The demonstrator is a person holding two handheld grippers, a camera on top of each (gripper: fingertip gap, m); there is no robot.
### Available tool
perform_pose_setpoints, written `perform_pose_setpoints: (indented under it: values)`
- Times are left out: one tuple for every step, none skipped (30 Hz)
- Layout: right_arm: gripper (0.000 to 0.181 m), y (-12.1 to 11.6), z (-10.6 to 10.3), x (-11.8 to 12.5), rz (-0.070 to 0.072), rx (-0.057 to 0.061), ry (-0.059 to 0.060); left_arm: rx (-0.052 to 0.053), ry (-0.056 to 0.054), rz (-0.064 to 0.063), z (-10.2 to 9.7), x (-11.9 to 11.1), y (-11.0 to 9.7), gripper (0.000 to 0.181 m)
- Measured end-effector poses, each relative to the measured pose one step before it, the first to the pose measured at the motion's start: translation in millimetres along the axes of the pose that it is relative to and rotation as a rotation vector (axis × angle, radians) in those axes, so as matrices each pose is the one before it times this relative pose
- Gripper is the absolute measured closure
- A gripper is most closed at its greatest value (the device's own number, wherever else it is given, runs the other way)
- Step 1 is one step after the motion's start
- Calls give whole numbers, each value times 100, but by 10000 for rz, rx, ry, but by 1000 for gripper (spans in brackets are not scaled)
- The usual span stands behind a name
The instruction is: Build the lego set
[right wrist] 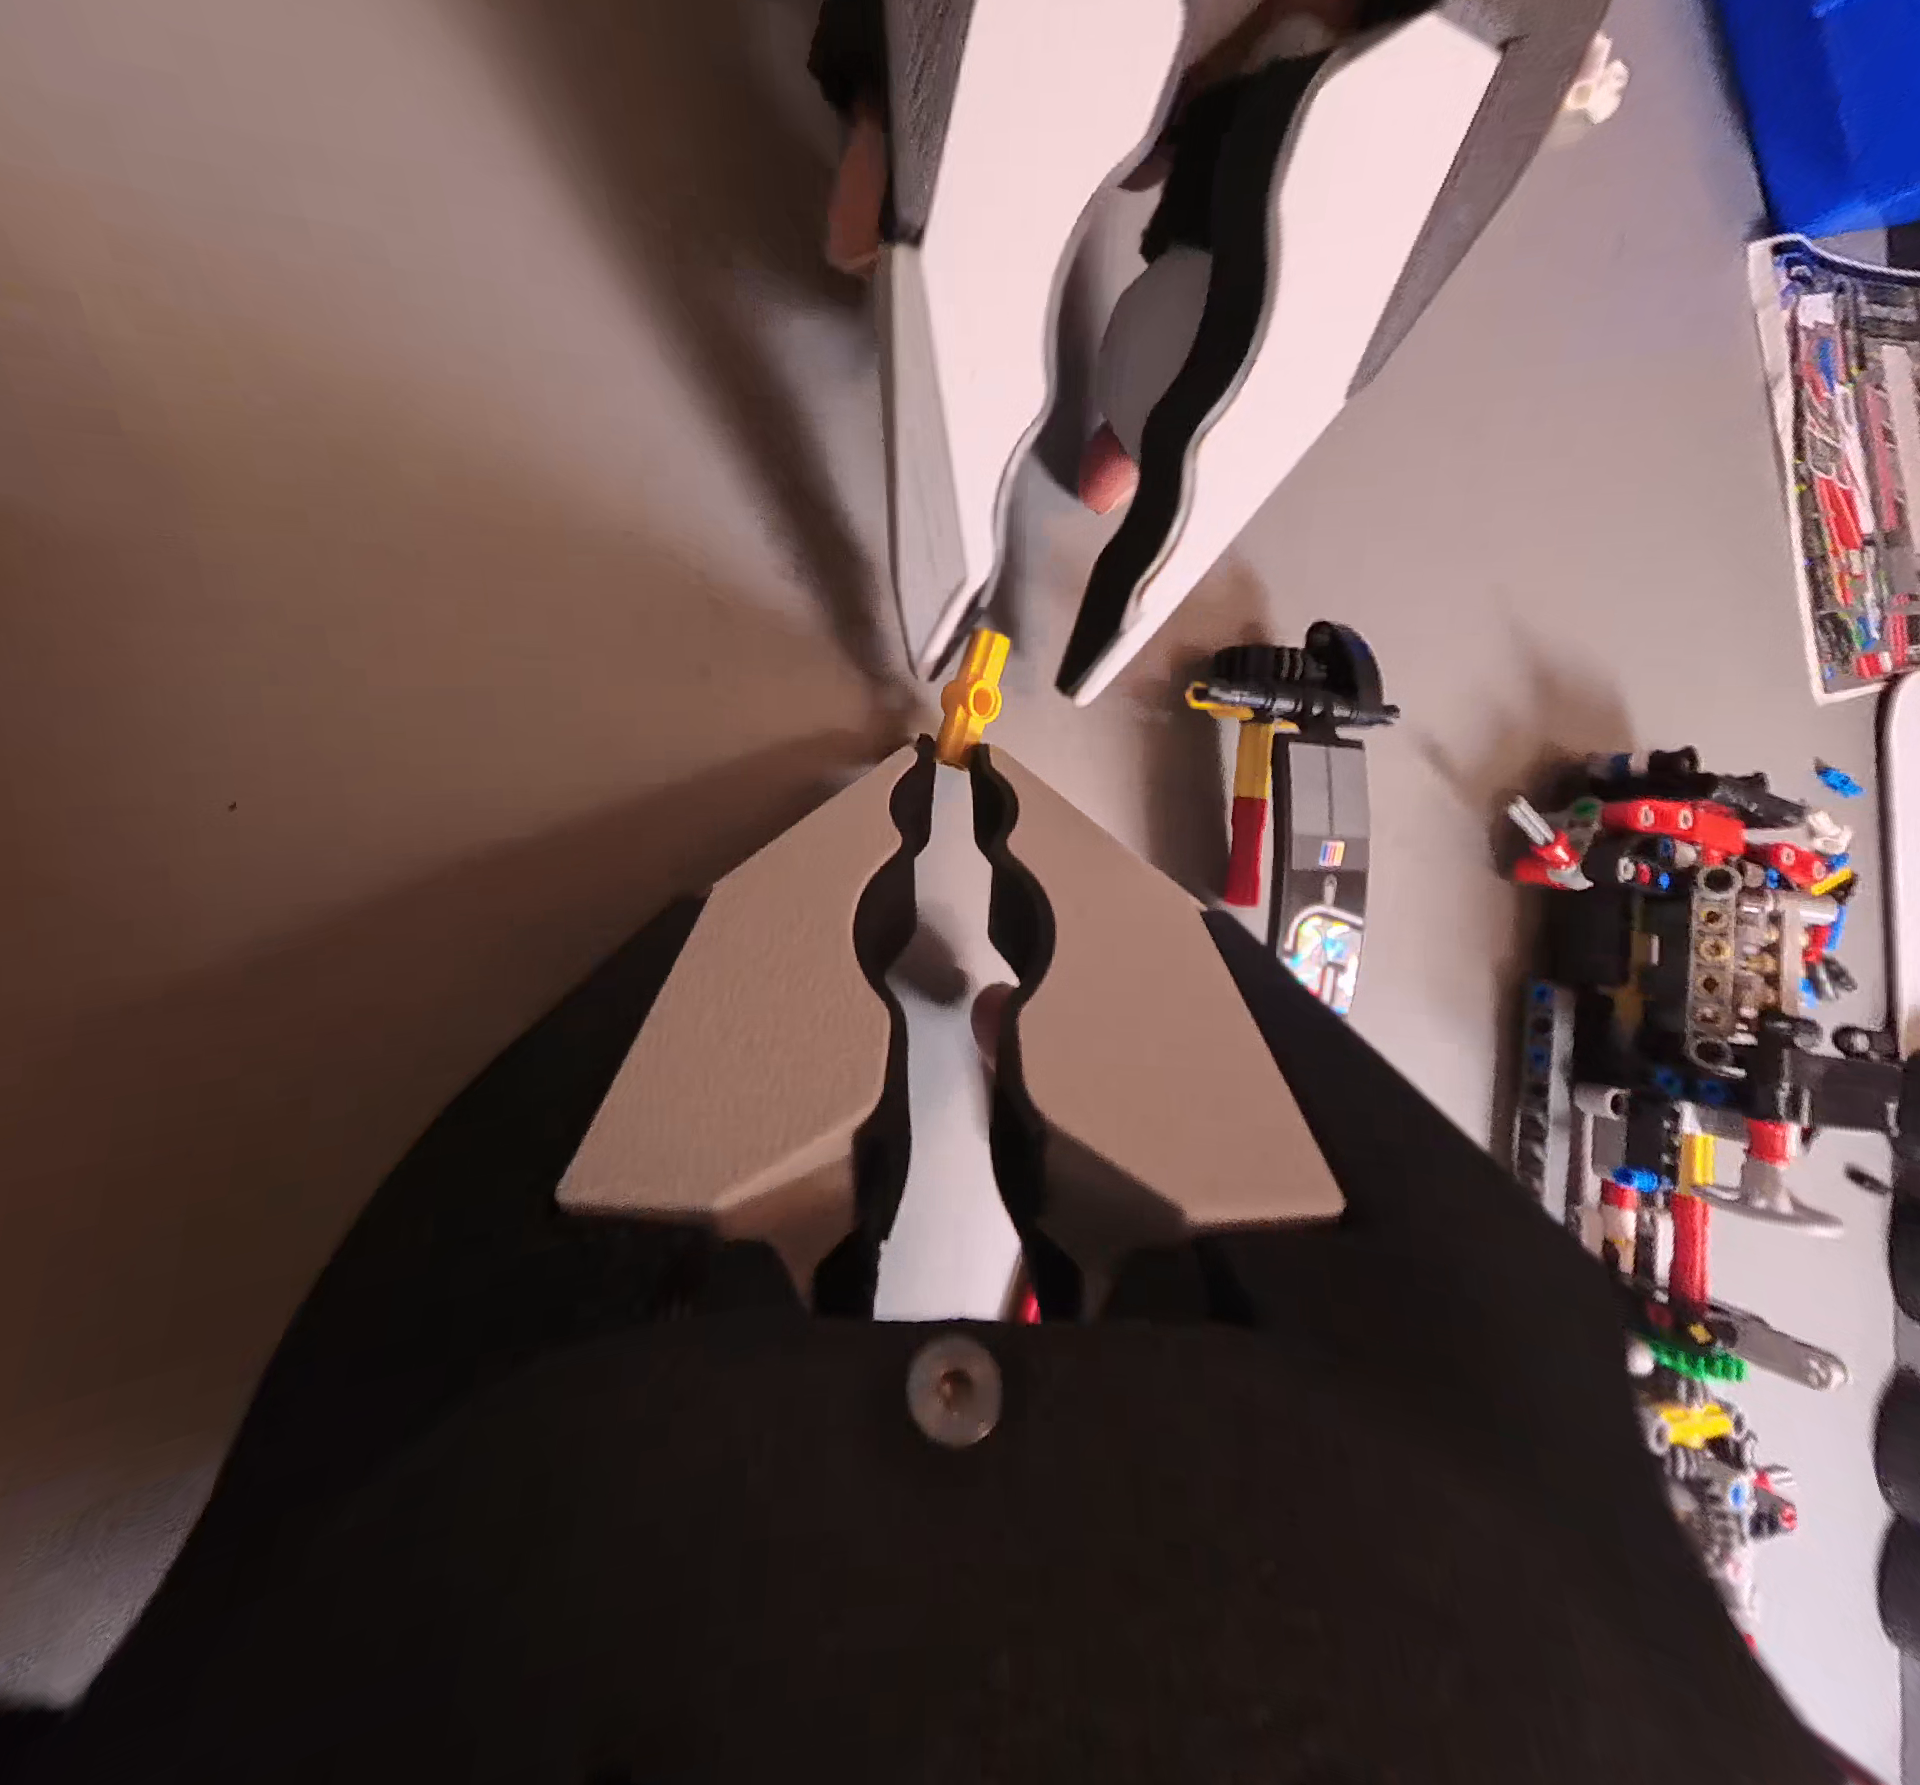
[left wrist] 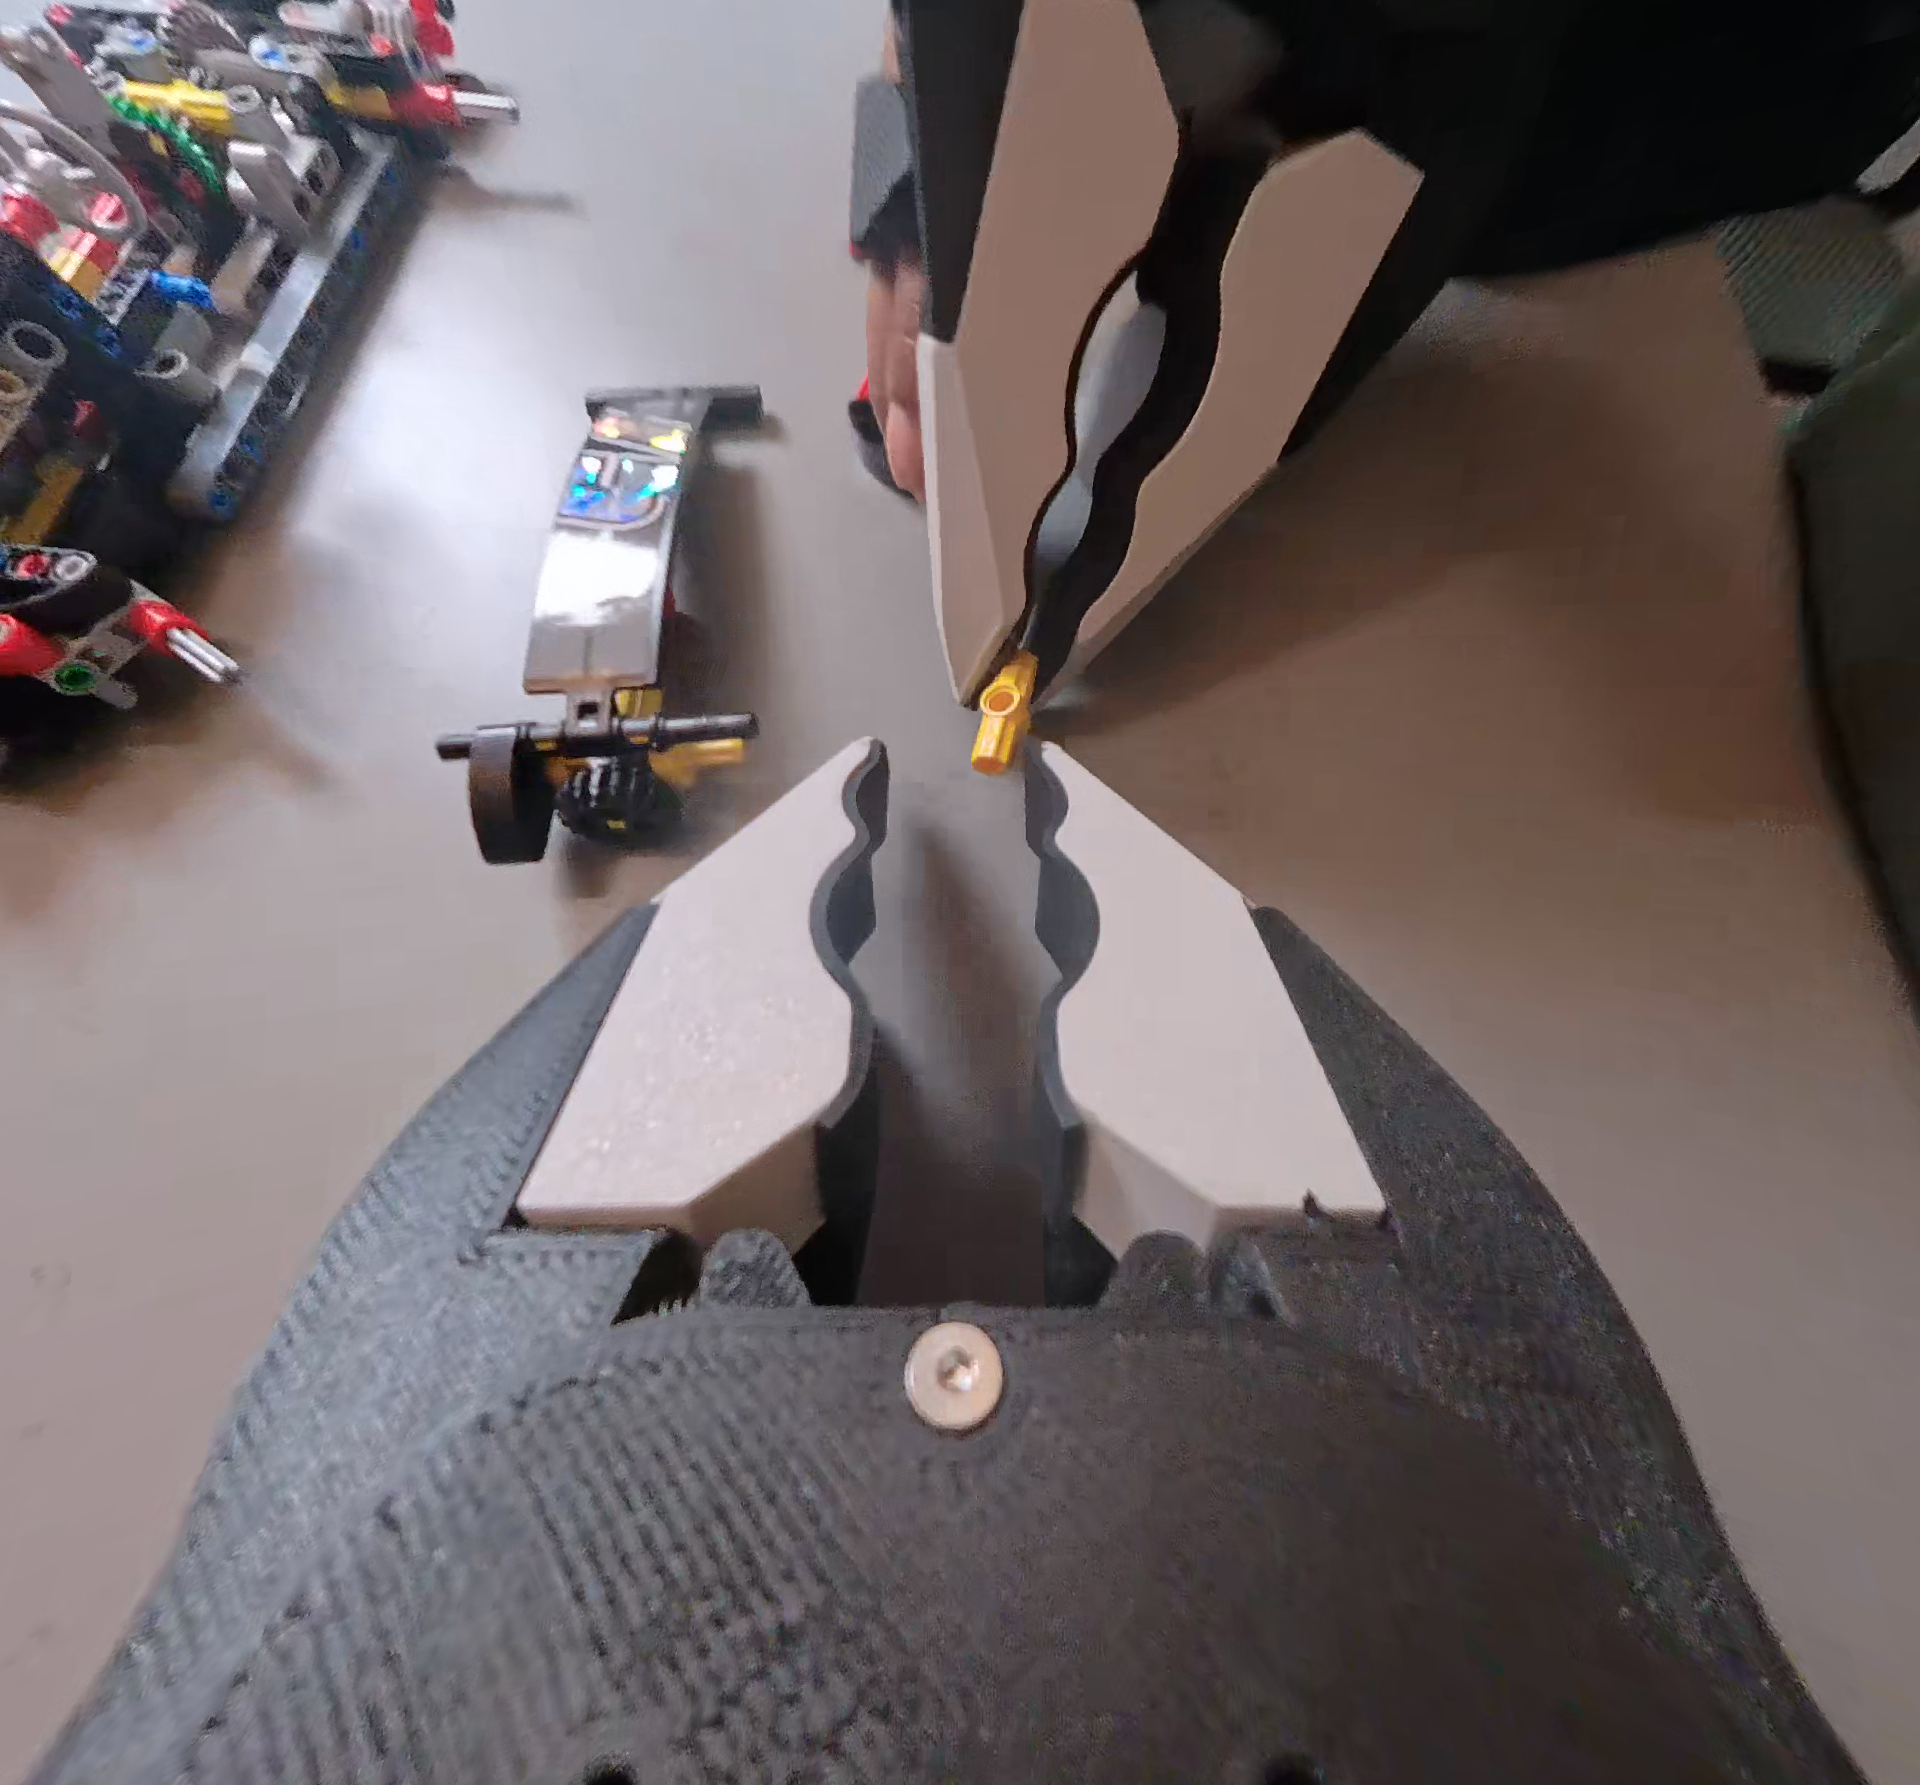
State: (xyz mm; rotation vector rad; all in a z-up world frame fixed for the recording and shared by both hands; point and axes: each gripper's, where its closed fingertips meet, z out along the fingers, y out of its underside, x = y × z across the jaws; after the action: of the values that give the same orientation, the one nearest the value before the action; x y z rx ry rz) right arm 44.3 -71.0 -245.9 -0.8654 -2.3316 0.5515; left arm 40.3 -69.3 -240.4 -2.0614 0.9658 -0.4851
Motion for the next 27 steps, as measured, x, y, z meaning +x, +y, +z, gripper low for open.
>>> perform_pose_setpoints:
  values:
    - [178, -116, 129, 82, -25, 16, -2, -198, -129, 165, 76, 21, 310, 157]
    - [178, -103, 94, 56, 18, 42, 5, -94, -75, 181, 55, 107, 128, 157]
    - [178, -69, 66, 37, 56, 46, 14, -65, -35, 152, 29, 136, 68, 157]
    - [178, -29, 27, 9, 48, 48, 18, -58, -38, 100, 33, 82, 46, 158]
    - [178, -5, -1, -5, 43, 48, 18, -20, -14, 72, 15, 67, -7, 159]
    - [178, 9, -14, -19, 54, 54, 12, -6, 9, 61, 18, 67, -5, 162]
    - [177, 7, -57, -80, 67, 70, -32, 1, -43, 74, 12, -20, 7, 165]
    - [177, 5, -95, -136, 82, 92, -85, 0, -88, 99, 7, -82, 22, 169]
    - [173, 0, -145, -79, 109, 113, -70, -12, -85, 111, 5, -72, 43, 175]
    - [168, 6, -256, -44, 129, 128, -108, -16, -67, 105, -1, -46, 22, 178]
    - [165, 44, -445, 129, 166, 136, -73, -5, -37, 75, 0, 2, 1, 178]
    - [162, -5, -659, 426, 226, 189, 27, -3, -22, 48, 11, 26, -8, 178]
    - [161, -39, -859, 582, 289, 242, 59, 2, -15, 37, 9, 10, -6, 178]
    - [161, 4, -951, 646, 324, 226, 57, 6, 3, 23, 5, 16, -14, 178]
    - [161, 205, -940, 644, 312, 129, 59, 8, 21, 4, -11, 9, 6, 178]
    - [161, 448, -842, 561, 276, 6, 38, -1, 29, 2, -23, 1, 27, 178]
    - [161, 547, -697, 401, 280, -36, -12, -14, 12, 7, -56, -55, 44, 178]
    - [161, 567, -582, 315, 237, -45, -12, -5, 12, -4, -55, -56, 52, 177]
    - [161, 517, -442, 289, 175, -38, 30, 14, 73, -30, -72, 12, 29, 175]
    - [161, 592, -353, 241, 156, -118, 20, 20, 127, -41, -58, 103, 22, 174]
    - [161, 687, -277, 200, 126, -204, 8, 1, 171, -15, -60, 186, 31, 171]
    - [162, 695, -235, 130, 116, -242, -12, -12, 121, 15, -85, 145, 31, 169]
    - [162, 645, -196, 136, 97, -226, 8, -14, 13, 30, -65, 24, 25, 167]
    - [162, 564, -153, 124, 92, -190, 14, -17, -37, 14, -34, -34, 12, 167]
    - [162, 572, -90, -26, 122, -216, -70, -9, -21, -13, 10, -18, -2, 167]
    - [162, 549, -13, -99, 112, -228, -108, 1, -14, -25, 59, 14, -13, 167]
    - [162, 392, 64, -13, 62, -150, -28, 9, -26, -27, 98, 0, -41, 168]
